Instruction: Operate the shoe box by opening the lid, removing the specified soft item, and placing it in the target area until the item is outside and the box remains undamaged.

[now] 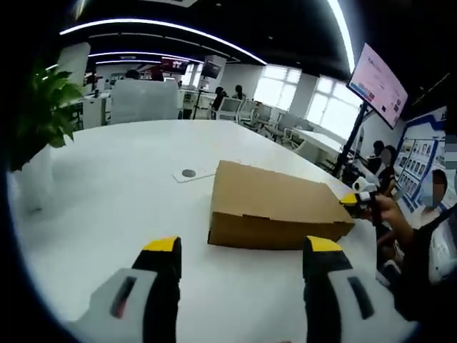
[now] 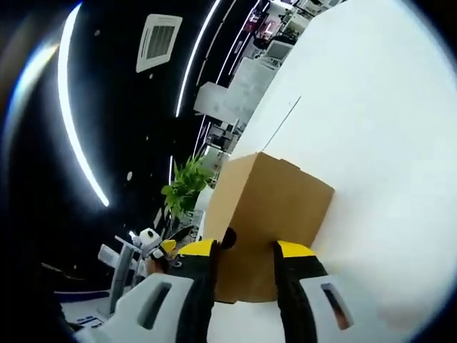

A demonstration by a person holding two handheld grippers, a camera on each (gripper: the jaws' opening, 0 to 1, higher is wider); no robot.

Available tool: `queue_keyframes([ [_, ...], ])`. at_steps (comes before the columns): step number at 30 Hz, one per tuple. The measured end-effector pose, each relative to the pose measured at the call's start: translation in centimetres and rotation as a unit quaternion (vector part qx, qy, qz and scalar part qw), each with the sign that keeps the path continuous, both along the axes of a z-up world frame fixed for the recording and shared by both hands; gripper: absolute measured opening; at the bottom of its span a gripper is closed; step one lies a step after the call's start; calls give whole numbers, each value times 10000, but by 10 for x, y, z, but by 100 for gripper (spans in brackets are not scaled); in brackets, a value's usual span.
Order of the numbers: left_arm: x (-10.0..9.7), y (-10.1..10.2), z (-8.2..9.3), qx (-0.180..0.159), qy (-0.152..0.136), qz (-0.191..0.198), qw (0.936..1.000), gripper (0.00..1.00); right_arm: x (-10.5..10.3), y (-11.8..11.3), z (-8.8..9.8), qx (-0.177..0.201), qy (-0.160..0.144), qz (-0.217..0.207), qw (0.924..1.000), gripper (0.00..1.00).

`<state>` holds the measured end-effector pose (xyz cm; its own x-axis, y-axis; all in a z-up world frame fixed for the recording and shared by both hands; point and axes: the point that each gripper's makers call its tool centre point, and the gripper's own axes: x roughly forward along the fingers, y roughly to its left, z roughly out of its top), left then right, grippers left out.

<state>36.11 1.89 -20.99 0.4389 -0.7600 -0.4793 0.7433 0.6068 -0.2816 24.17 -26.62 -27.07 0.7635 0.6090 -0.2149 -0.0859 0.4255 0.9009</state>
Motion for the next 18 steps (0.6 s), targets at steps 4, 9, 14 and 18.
queue_keyframes([
  [4,10,-8,-10,42,329,-143,9993,71,0,0,0,-5,-11,-28,10000,31],
  [9,31,-16,-13,-201,607,-353,9973,69,1,-1,-1,18,-28,-72,10000,31],
  [14,47,-18,-24,-381,1157,-534,9911,71,0,0,0,-50,-99,-159,9998,31],
  [18,65,-12,-32,-433,1365,-424,9888,72,0,0,0,-52,-98,-168,9998,31],
])
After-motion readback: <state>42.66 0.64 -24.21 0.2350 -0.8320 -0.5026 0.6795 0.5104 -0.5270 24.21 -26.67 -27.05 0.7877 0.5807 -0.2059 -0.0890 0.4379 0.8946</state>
